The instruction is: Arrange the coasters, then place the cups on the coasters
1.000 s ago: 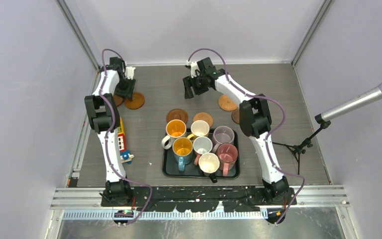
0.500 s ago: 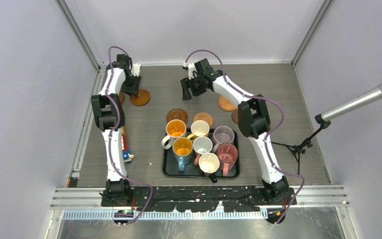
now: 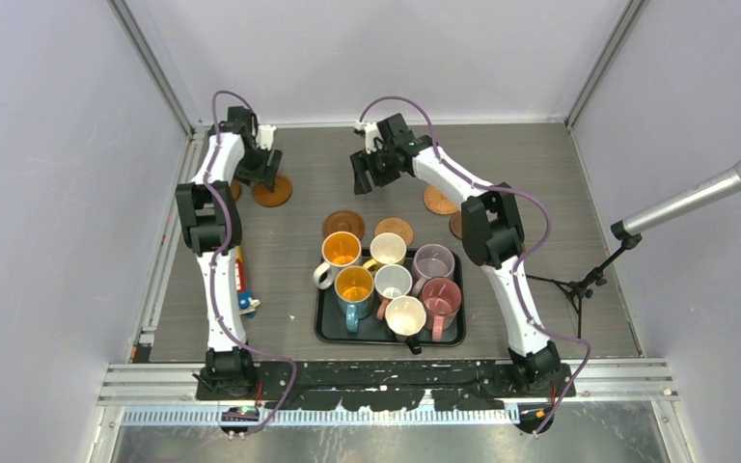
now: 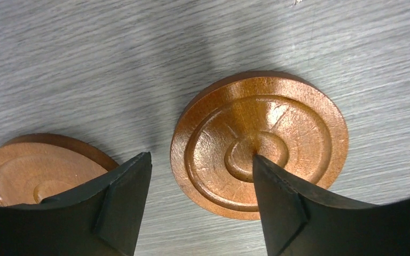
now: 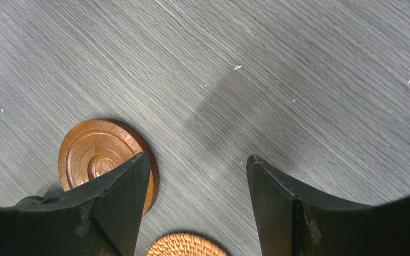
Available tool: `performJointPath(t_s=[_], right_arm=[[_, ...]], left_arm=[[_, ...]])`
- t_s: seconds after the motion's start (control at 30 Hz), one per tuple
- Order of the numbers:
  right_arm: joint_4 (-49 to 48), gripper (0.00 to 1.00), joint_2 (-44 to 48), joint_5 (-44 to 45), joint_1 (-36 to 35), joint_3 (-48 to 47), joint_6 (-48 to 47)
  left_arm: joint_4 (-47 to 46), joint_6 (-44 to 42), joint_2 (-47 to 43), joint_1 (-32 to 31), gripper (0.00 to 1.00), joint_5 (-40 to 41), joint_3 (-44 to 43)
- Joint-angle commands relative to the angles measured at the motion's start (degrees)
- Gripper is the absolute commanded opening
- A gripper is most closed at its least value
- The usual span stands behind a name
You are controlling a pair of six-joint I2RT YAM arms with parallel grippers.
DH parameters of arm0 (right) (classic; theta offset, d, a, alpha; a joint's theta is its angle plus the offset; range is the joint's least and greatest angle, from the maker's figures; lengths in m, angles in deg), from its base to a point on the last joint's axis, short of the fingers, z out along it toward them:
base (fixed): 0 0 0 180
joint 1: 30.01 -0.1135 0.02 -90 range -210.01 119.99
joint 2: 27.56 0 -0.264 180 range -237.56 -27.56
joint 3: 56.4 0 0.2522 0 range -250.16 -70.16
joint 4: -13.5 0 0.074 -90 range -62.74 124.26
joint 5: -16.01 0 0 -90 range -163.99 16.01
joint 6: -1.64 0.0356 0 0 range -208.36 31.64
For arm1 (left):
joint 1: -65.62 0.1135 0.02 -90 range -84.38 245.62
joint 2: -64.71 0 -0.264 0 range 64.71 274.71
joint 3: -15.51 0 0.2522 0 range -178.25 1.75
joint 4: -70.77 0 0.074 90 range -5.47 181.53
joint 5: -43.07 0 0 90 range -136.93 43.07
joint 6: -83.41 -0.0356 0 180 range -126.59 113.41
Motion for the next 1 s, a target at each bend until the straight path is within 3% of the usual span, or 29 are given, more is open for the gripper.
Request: performJointPath(t_s=[0.0, 0.13, 0.27, 0.37, 0.47, 0.67, 0.73, 0.97], right_arm=[[-1.1, 0.71, 3.2, -0.4, -0.4, -2.4, 1.2], [-1.1, 0.77, 7.8, 4.3, 0.7, -0.6, 6.4], [-1.6, 0.80, 16.0, 12.4, 1.8, 6.4, 17.7], [-7.4, 0.80, 23.5, 15.3, 1.8, 16.5, 22.9], [-13.2, 0.81, 29.4, 21.6, 2.0, 23.1, 23.2], [-7.5, 0.82, 35.7, 24.7, 2.6, 26.0, 20.6], [-12.1, 0.82, 37.8, 24.7, 2.7, 31.1, 18.6], [-12.2, 0.83, 35.0, 25.6, 3.2, 31.0, 15.0]], left_arm=[[2.5, 0.9, -2.3, -0.2, 0.74, -1.3, -5.7], [4.0, 0.5, -4.5, -0.7, 0.78, -5.7, -7.9], [2.6, -1.4, -8.5, -3.3, 0.82, -11.4, -1.7], [0.8, -3.2, -10.8, -7.0, 0.83, -14.2, 2.9], [0.5, -5.0, -11.1, -10.1, 0.84, -17.0, 4.6], [3.3, -8.9, -8.5, -15.5, 0.83, -20.8, 4.2], [3.8, -10.8, -8.3, -16.9, 0.83, -20.8, 5.0], [5.6, -17.1, -7.9, -20.4, 0.84, -21.1, 9.2]])
